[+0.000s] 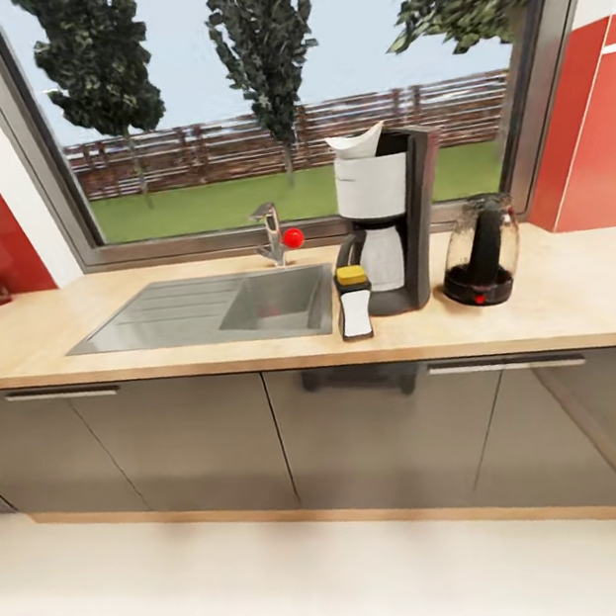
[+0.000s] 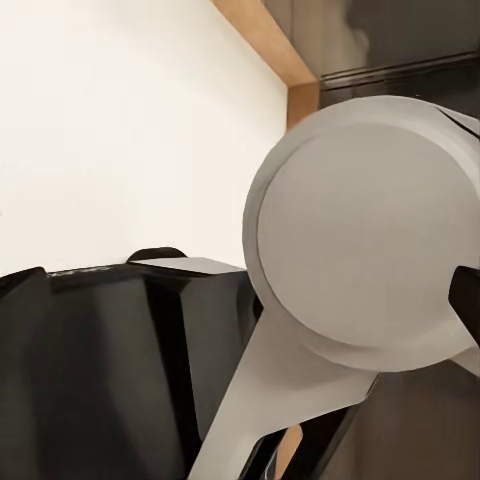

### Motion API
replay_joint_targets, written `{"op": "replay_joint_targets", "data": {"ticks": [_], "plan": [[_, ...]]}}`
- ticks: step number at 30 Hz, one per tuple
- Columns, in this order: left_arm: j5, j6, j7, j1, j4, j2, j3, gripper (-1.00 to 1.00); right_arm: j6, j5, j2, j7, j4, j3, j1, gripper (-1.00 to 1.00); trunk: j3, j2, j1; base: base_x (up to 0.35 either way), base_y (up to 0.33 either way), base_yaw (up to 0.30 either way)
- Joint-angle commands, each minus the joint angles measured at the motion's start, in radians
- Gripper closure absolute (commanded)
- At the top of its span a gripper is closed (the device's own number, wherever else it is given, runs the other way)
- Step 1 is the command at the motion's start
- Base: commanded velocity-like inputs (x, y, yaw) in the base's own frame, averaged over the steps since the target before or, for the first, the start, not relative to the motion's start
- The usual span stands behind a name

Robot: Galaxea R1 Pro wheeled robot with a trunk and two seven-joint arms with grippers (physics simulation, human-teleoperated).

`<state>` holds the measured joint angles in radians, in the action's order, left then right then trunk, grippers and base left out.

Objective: Set up a coffee station on the kitchen countertop: keep the coffee maker on the countertop, move the bottle of coffee from the kitchen shelf to the counter next to the coffee maker, place a paper coffee filter on top of the coffee maker, put the saucer next to the coffee maker with the coffee cup on the saucer, and place the electric kettle next to the coffee maker.

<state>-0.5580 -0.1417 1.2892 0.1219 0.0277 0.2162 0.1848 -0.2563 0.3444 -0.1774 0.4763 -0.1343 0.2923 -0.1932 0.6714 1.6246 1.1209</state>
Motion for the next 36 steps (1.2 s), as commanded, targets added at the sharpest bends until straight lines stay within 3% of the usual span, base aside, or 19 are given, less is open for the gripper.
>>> {"op": "replay_joint_targets", "data": {"ticks": [1,12,25,36], "plan": [[-0.007,-0.01,0.001,0.001,-0.001,0.0,0.008,-1.0,-0.004,0.005,0.0,0.001,-0.001,0.001,0.0,-1.0,0.001,0.0,0.0,0.0,0.0,0.27],[-0.007,-0.01,0.001,0.001,-0.001,0.0,0.008,-1.0,-0.004,0.005,0.0,0.001,-0.001,0.001,0.0,-1.0,0.001,0.0,0.0,0.149,0.094,0.112],[-0.007,-0.01,0.001,0.001,-0.001,0.0,0.008,-1.0,-0.004,0.005,0.0,0.0,-0.001,0.001,0.0,-1.0,0.001,0.0,0.0,0.254,0.204,0.25],[-0.008,-0.007,-0.001,0.001,0.001,0.001,-0.023,-1.0,-0.005,0.005,0.01,-0.011,0.02,0.002,0.0,-1.0,0.001,0.0,0.0,0.216,0.244,0.268]]}}
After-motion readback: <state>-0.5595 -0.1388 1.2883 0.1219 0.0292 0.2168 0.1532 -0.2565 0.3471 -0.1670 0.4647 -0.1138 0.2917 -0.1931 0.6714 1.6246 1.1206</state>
